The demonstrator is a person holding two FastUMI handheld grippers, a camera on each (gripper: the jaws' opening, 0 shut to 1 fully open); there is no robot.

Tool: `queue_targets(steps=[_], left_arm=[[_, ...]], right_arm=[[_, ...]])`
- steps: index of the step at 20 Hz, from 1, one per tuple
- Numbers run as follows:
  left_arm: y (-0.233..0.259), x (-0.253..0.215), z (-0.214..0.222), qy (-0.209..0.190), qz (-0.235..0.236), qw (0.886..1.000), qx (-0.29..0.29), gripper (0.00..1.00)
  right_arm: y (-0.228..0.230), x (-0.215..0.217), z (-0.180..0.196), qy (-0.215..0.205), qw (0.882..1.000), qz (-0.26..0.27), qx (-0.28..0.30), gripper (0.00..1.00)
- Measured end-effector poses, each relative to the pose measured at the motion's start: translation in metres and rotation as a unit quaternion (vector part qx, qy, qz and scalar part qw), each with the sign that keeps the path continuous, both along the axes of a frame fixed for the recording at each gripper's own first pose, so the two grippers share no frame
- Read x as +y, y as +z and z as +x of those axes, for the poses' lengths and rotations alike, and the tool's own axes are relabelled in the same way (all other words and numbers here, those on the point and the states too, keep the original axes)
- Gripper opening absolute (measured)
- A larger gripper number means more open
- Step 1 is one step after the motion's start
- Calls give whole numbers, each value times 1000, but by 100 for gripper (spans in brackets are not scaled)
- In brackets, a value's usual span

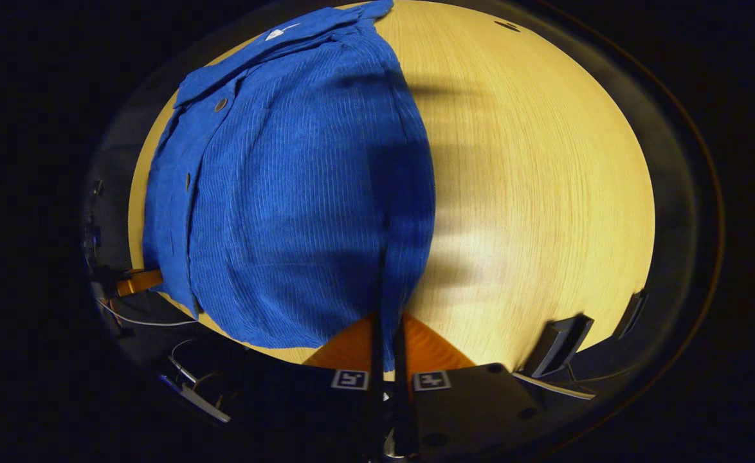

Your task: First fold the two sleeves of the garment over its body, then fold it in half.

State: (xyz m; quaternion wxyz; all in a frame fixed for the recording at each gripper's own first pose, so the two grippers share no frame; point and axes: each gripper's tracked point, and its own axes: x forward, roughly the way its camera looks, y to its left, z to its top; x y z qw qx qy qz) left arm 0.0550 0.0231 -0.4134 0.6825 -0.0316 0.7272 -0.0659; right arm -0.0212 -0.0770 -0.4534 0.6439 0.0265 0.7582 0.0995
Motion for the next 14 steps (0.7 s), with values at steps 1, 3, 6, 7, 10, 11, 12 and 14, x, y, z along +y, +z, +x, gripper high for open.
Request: queue_targets(steps=[1,3,6,7,10,11,12,14], left_arm=[[0,0,2,-2,-11,1000,-8,5],[-1,1,1,-5,-24,1000,-7,0],[11,2,4,-10,-25,999,-25,0],[22,2,9,-10,-28,999,-38,0],[53,2,28,-16,-40,996,-79,0],[67,1,36,-17,-45,994,-96,0],[82,1,43,-18,-48,992,-113,0],[114,0,66,-31,-41,986,-159,0]], right_arm=[[-2,0,1,-7,1000,1,-3,8],[-1,0,1,-6,1000,1,-7,6],[5,2,3,2,1000,6,-24,5],[11,2,6,-1,999,12,-29,6],[38,0,21,-18,998,36,-44,6],[50,1,32,-25,997,45,-55,5],[64,2,45,-27,996,50,-70,5],[95,2,73,-23,992,56,-107,5]])
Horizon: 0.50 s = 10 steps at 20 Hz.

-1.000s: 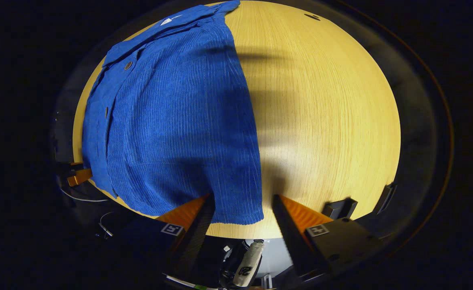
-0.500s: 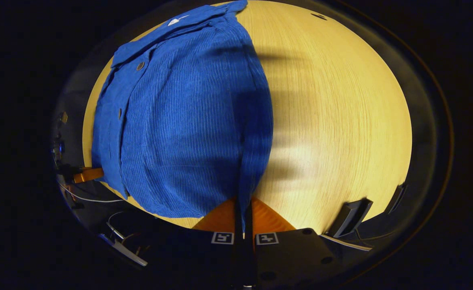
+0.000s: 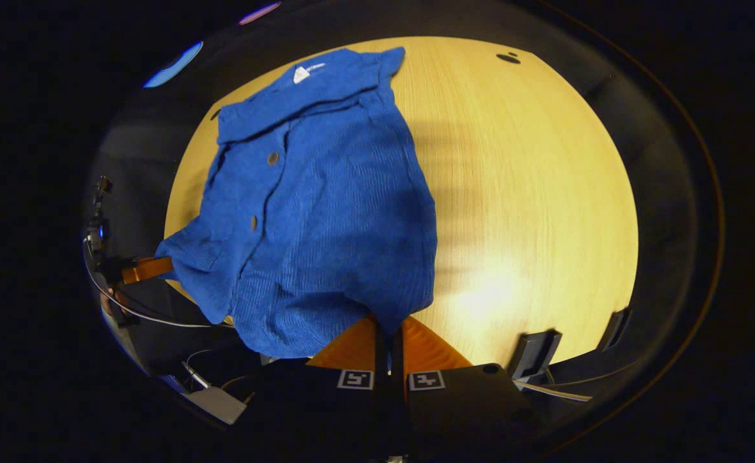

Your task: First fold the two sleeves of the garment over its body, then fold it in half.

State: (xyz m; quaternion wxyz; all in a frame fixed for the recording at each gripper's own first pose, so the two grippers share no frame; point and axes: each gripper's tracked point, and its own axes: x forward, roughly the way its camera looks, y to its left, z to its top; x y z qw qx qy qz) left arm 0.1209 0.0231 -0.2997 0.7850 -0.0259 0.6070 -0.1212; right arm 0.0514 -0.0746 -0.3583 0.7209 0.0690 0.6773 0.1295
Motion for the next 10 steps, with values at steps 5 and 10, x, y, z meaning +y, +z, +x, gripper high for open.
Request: queue_targets(steps=[5,10], left_arm=[[69,11,58,-13,11,995,-93,0],[139,27,144,20,4,985,-171,0]], right_arm=[[89,12,85,4,994,16,-109,5],[140,28,200,-8,982,12,-189,5]])
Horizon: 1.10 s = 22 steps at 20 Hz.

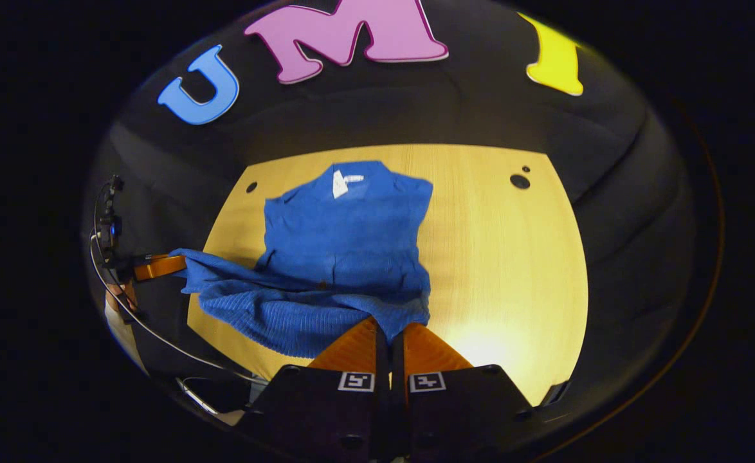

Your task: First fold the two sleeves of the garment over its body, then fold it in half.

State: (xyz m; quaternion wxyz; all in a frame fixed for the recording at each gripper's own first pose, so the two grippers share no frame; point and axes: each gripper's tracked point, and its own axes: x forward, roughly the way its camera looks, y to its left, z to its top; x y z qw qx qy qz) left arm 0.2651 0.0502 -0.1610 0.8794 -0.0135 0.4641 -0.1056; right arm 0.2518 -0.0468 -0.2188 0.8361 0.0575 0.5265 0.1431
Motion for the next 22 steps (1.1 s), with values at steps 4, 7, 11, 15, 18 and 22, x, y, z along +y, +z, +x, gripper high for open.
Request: queue_targets(steps=[4,7,11,15,18,22], left_arm=[[21,4,89,4,54,998,-41,0],[4,2,165,30,88,994,-62,0],[-66,-5,229,39,139,990,-9,0],[-113,-2,265,79,125,989,-6,0],[-139,-1,270,96,99,990,8,3],[-140,9,281,109,109,988,-6,31]], right_arm=[[6,15,123,-2,998,-25,-62,5],[-48,26,200,-1,997,-52,-65,5],[-157,36,225,21,996,-87,6,5],[-219,45,243,25,995,-90,26,5],[-237,42,263,-2,997,-76,17,6],[-242,46,281,-44,998,-38,12,37]])
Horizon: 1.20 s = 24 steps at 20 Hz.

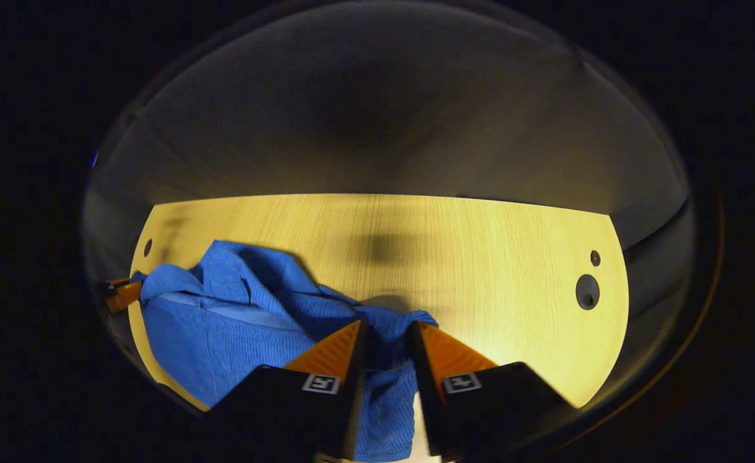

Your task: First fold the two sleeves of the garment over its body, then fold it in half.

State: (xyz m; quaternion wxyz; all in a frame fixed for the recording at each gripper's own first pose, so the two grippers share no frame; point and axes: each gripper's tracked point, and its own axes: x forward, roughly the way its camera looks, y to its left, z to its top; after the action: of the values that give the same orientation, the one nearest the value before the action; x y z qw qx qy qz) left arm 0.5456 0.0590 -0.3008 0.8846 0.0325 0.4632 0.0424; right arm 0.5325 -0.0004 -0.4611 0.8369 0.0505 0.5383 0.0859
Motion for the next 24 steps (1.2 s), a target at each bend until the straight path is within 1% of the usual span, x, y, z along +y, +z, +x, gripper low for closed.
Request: queue_targets(steps=[2,3,4,5,7,9,13,14,16,18,19,20,22,24], left_arm=[[10,3,10,7,18,999,-42,61],[18,4,13,9,29,998,-57,76],[25,3,13,8,35,997,-66,77],[33,-2,12,6,37,997,-73,78],[49,-4,9,10,42,995,-93,80],[61,-14,9,12,37,993,-116,85],[94,-23,-6,2,14,989,-147,86],[105,-29,-11,-3,6,987,-162,86],[131,-32,-30,-13,3,981,-191,86],[164,-40,-56,-34,5,973,-229,86],[187,-44,-76,-52,12,964,-260,86],[201,-48,-95,-68,25,957,-281,86],[219,-59,-136,-91,40,950,-297,85],[237,-72,-182,-104,32,942,-317,85]], right_arm=[[4,-7,8,-9,1000,-6,-18,67],[8,-11,10,-4,1000,-13,-28,65],[11,-11,12,3,999,-17,-42,67],[17,-11,16,10,998,-17,-60,93],[43,-10,22,19,995,-25,-100,99],[72,-7,24,23,990,-21,-135,100],[120,-11,11,35,982,-29,-184,100],[133,-11,6,33,979,-31,-197,100],[156,-8,-14,34,975,-34,-216,100],[182,-2,-41,34,970,-30,-239,100],[199,-2,-58,34,967,-30,-250,100],[228,-2,-83,27,962,-28,-272,100],[271,-5,-125,14,952,-23,-305,99],[313,-6,-167,-3,940,-13,-342,98]])
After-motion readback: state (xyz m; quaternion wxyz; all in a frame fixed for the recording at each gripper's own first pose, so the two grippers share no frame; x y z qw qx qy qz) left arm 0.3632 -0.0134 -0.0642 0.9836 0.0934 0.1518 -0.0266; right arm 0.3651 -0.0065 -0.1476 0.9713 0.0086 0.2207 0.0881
